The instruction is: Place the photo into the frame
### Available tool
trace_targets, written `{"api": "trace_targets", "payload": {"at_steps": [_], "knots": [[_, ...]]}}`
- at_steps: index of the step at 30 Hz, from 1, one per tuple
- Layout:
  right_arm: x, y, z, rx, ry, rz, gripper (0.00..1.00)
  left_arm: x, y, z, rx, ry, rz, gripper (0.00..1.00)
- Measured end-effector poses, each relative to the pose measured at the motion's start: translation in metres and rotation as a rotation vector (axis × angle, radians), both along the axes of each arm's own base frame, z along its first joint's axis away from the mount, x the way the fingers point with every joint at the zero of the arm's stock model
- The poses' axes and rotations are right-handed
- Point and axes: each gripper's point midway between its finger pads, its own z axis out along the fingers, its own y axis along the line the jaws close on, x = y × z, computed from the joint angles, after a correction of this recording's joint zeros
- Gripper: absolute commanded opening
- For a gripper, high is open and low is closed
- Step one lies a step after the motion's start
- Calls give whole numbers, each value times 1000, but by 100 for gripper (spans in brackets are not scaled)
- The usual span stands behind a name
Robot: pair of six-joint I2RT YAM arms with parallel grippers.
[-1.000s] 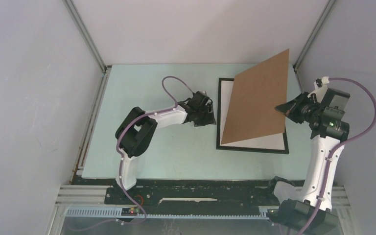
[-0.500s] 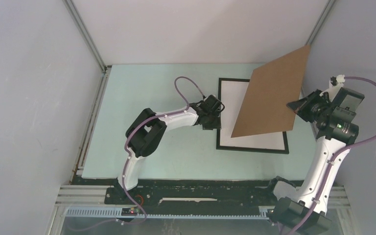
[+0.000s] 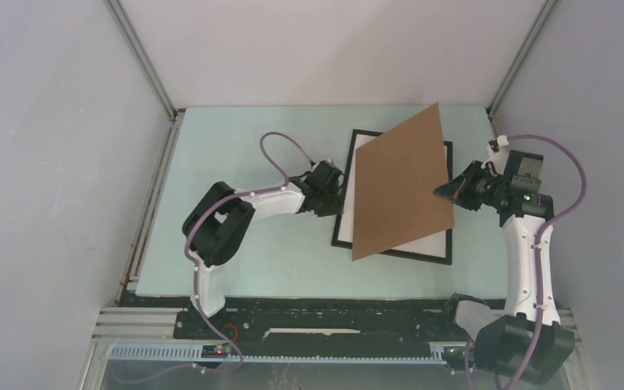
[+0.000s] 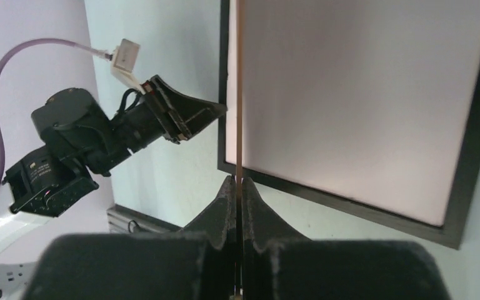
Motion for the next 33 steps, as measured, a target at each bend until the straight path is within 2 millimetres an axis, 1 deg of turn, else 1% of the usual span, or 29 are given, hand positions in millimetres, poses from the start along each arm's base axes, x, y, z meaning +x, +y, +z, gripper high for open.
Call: {"api": "trace_targets", "payload": {"at_steps": [2, 5, 8, 11, 15, 19, 22, 26, 29, 33], "knots": [[0, 3, -15, 28, 30, 8, 0, -1, 20, -1, 5, -2, 31, 40], [3, 8, -22, 79, 19, 25, 0, -6, 42, -1, 4, -10, 61, 40], [7, 12, -25, 111, -1, 35, 0, -14, 52, -1, -4, -24, 65, 40], [10, 12, -33, 149, -12, 31, 0, -26, 59, 0, -5, -18, 45, 40], [12, 7, -46, 185, -8, -4, 0, -40, 62, 1, -8, 13, 8, 40], [20, 7, -48, 209, -27, -4, 0, -51, 62, 1, -9, 53, -30, 41], [28, 7, -53, 220, -33, 0, 0, -56, 62, 0, -15, 71, -44, 42], [32, 6, -67, 233, -23, 3, 0, -59, 61, 0, -20, 81, -55, 43], [35, 7, -72, 252, -18, 12, 0, -60, 59, 0, -32, 84, -66, 49], [36, 9, -79, 265, -26, 24, 0, -65, 54, 4, -76, 94, -106, 69]]}}
